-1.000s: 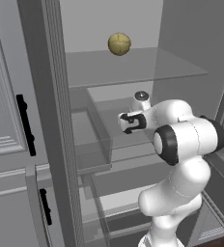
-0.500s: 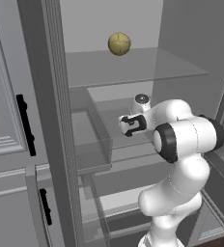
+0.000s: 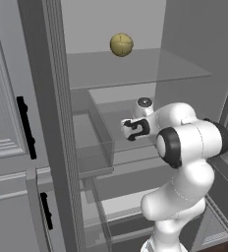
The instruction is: Take the strawberry from the fridge and place it on top of the pancake, located on the dining counter.
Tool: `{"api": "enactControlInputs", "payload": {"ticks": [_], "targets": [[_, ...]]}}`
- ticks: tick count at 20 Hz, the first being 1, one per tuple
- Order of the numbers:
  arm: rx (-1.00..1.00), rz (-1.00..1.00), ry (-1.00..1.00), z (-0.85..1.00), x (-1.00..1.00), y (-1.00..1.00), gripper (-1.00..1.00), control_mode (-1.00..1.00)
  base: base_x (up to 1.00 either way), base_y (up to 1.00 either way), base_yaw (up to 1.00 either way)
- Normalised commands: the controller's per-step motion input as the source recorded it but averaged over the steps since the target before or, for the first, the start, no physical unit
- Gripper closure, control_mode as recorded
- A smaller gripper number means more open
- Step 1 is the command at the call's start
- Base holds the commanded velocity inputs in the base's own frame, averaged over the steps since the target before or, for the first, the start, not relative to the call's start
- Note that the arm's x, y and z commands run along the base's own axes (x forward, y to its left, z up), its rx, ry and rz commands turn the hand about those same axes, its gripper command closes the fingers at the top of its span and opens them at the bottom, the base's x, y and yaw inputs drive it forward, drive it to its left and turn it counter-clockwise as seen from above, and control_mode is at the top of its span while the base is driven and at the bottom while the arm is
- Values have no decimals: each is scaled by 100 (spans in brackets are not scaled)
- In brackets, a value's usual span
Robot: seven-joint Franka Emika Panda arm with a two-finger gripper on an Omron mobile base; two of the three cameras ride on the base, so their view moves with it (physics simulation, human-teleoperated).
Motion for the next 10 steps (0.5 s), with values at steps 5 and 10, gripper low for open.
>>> {"api": "enactControlInputs", "payload": {"ticks": [5,10], "targets": [[0,-1,0,-3,-5,0,100,-100,0,0,0],[0,-1,-1,0,-12,0,100,-100,0,0,0]]}}
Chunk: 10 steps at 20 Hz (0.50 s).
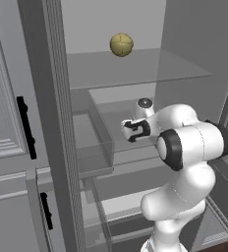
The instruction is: Take the strawberry from the fridge and place it on top of the pancake, located on the dining counter.
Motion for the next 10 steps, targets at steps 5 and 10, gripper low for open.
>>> {"api": "enactControlInputs", "payload": {"ticks": [5,10], "targets": [[0,-6,0,23,-56,0,100,-100,0,0,0],[0,0,-1,59,-99,0,100,-100,0,0,0]]}}
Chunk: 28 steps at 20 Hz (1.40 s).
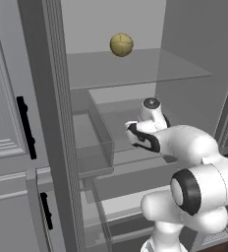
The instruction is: Take the strawberry from the fridge and place it on top of the pancake, located on the dining counter.
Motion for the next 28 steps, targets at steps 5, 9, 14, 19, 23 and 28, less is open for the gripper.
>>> {"api": "enactControlInputs", "payload": {"ticks": [5,9,14,19,23,28], "targets": [[2,1,-1,76,-96,0,100,-100,0,0,0],[5,3,0,83,-73,0,100,-100,0,0,0],[6,2,7,85,-76,0,100,-100,0,0,0],[10,0,21,67,-100,-2,100,-100,0,0,0],[0,2,6,17,-100,0,100,-100,0,0,0],[-21,2,-28,0,-100,4,100,-100,0,0,0]]}}
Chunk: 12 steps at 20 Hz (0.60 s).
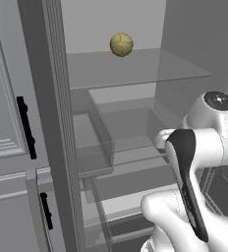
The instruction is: Take the strawberry from the fridge and place it on top of the pancake, located on the dining counter.
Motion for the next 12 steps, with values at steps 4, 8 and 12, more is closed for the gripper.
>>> {"api": "enactControlInputs", "payload": {"ticks": [4,8,12], "targets": [[-16,2,-12,0,-40,10,100,-100,0,0,0],[0,0,0,0,0,0,100,-100,0,0,0],[1,1,0,0,0,0,100,-100,0,0,0]]}}
